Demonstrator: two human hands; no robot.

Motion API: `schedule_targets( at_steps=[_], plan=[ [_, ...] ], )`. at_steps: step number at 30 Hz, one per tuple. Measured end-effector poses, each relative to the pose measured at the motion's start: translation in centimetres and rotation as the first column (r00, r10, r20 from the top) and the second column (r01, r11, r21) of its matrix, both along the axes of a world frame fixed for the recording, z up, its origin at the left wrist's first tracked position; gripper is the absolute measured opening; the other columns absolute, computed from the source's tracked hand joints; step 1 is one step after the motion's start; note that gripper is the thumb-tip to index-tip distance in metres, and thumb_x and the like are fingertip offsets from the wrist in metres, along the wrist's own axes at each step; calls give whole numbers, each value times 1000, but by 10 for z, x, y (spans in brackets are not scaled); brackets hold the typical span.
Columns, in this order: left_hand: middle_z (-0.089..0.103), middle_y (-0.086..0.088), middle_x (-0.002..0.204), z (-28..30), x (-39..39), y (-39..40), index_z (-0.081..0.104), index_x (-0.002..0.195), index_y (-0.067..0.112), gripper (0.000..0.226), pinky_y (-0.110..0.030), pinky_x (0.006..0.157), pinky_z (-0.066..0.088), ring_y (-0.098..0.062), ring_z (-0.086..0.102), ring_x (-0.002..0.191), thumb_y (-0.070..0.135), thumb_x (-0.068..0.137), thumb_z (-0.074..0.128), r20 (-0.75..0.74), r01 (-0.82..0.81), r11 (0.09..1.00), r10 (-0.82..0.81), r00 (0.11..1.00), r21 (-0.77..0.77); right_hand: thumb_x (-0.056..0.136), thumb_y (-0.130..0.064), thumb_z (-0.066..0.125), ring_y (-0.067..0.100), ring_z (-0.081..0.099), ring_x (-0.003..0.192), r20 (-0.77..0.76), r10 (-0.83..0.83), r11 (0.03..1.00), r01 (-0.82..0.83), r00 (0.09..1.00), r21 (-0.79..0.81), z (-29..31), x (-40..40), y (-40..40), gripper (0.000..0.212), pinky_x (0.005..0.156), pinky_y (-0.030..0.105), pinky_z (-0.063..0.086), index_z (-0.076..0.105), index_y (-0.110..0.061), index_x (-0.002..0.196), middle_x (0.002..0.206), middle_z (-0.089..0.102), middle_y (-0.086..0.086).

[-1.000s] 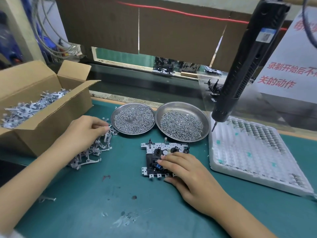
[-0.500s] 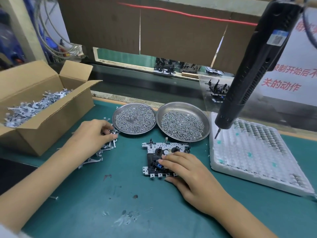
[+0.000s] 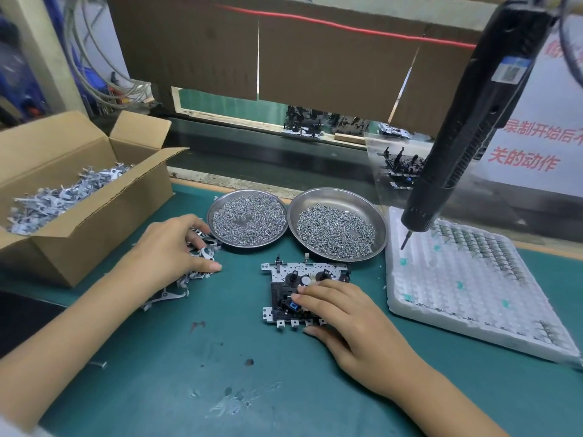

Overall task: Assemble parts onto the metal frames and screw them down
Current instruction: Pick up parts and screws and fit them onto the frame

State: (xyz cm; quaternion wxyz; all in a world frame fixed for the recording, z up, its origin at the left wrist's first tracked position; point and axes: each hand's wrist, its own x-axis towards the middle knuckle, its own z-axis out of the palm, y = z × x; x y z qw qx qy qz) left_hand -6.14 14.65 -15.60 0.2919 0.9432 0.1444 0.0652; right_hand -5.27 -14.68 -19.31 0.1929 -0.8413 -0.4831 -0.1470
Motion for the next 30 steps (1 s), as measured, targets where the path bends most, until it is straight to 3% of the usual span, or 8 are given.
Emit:
schedule_targets(
  at_steps=[7, 10, 12, 16, 19, 21, 27, 30],
  plan=[
    [62, 10, 81, 2, -3, -1, 61, 88, 36, 48, -28, 65, 44, -7, 51, 66, 25, 53, 92, 86, 34, 998, -29, 996, -52, 91, -25, 58, 19, 55, 116, -7, 13, 1000, -13, 1000, 15, -2, 2, 0, 36, 97, 36, 44, 61, -17, 126, 125, 61, -5],
    [64, 6, 77, 6, -6, -5, 68, 80, 31, 36, -9, 58, 42, -4, 56, 63, 16, 57, 90, 160, 105, 986, -84, 984, -129, 92, -27, 59, 19, 54, 117, -12, 20, 1000, -20, 1000, 23, -3, 3, 0, 36, 98, 37, 45, 60, -17, 126, 126, 61, -4],
    [65, 4, 73, 13, -10, -12, 71, 79, 27, 31, -7, 58, 44, -1, 58, 60, 10, 60, 87, 202, 164, 955, -115, 973, -246, 94, -31, 57, 18, 53, 119, -42, 26, 999, -24, 999, 44, -2, 1, -1, 37, 99, 37, 43, 59, -17, 128, 128, 59, -4],
    [70, 6, 78, 32, -21, -45, 73, 81, 27, 30, -9, 65, 49, -3, 65, 66, 19, 54, 82, 384, 341, 799, -151, 911, -495, 95, -25, 52, 13, 54, 118, -145, 47, 946, 3, 988, 325, 7, -1, 1, 34, 100, 31, 42, 60, -10, 124, 124, 61, -1],
    [71, 1, 78, 31, -25, -82, 74, 79, 24, 27, -13, 68, 51, -5, 66, 70, 12, 56, 79, 521, 544, 603, -235, 820, -584, 97, -23, 49, 7, 57, 112, -435, 103, 848, 150, 894, 508, 22, 3, 12, 28, 96, 24, 43, 62, -18, 122, 118, 64, -9],
    [69, 0, 79, 22, -23, -98, 74, 80, 23, 29, -16, 70, 51, -7, 65, 74, 4, 61, 82, 559, 621, 539, -300, 773, -569, 95, -23, 50, 9, 59, 110, -601, 192, 814, 217, 776, 539, 31, 7, 20, 27, 94, 28, 46, 65, -20, 118, 113, 68, -9],
    [65, 4, 87, -2, -26, -99, 70, 84, 22, 24, -23, 79, 50, -14, 64, 83, 4, 68, 74, 654, 638, 710, -335, 679, -299, 85, -19, 67, 16, 67, 93, -690, 242, 816, 242, 683, 525, 36, 6, 11, 13, 85, 30, 51, 74, -25, 95, 94, 73, 0],
    [65, 6, 88, -30, -17, -109, 70, 88, 17, 31, -19, 76, 50, -11, 64, 85, -7, 68, 74, 637, 671, 697, -403, 658, -253, 85, -19, 68, 26, 65, 89, -758, 107, 863, 318, 643, 392, 11, 7, -4, 14, 84, 39, 51, 74, -28, 94, 91, 71, 4]
  ],
)
